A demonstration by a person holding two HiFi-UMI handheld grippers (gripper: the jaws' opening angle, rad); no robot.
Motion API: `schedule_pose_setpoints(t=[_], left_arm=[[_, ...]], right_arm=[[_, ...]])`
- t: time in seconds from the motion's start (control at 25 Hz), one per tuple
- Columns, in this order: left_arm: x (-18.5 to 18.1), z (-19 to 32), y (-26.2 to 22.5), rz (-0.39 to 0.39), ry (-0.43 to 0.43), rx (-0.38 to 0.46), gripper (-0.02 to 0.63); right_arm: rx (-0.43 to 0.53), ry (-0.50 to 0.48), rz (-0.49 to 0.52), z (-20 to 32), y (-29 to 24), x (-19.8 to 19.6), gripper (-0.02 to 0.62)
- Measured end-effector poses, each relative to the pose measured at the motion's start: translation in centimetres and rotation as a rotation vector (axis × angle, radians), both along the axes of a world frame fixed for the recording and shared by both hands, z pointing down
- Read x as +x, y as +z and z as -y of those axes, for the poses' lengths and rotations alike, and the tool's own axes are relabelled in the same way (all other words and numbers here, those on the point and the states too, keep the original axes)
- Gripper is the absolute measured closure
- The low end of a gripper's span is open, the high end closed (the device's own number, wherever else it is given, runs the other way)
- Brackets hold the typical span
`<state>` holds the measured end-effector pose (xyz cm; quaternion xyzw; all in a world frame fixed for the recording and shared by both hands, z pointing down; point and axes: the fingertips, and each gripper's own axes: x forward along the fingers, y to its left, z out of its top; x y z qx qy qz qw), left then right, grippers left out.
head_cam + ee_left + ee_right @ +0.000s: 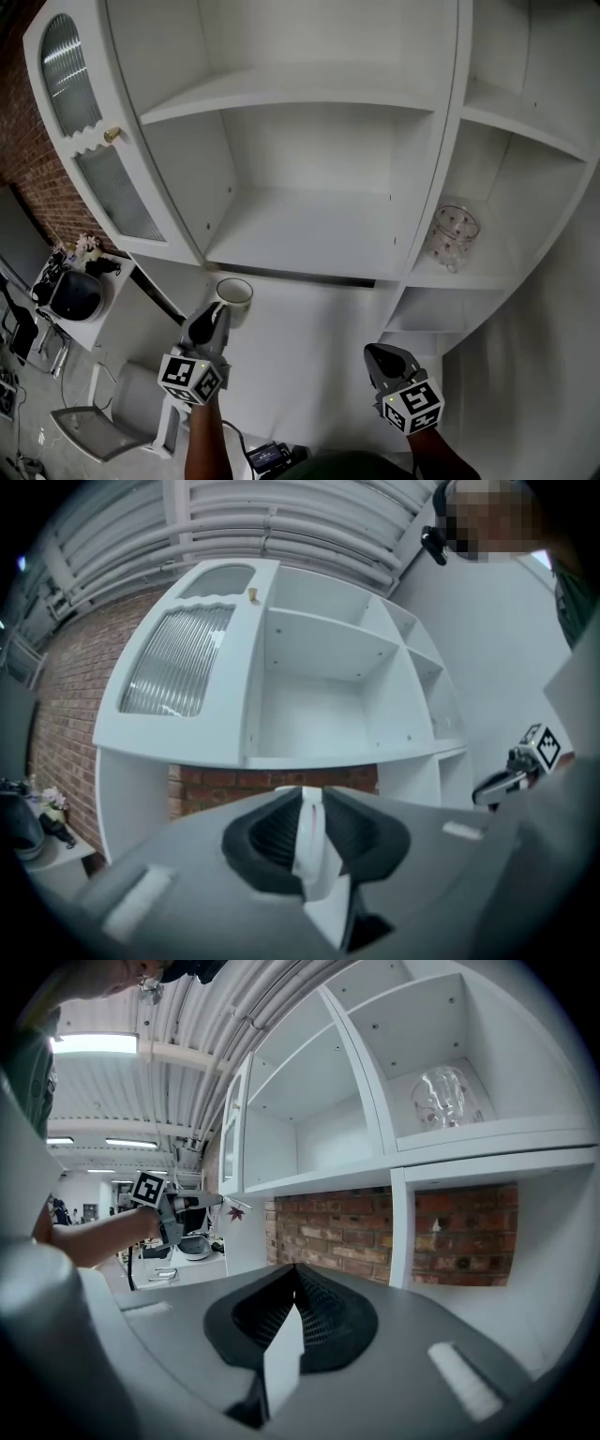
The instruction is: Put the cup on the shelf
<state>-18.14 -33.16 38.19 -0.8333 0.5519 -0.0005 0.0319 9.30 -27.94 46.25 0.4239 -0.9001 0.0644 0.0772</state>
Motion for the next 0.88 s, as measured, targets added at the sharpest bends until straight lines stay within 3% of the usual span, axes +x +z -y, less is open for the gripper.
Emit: schedule_pose_setpoints(t=[0.88], left_arm=[[0.7,-0.5,-7.0,-0.023,0.009,0.124,0.543]], right_arm=[[0.004,-0.026,0.029,0.4,-0.3,-1.1,0.589]])
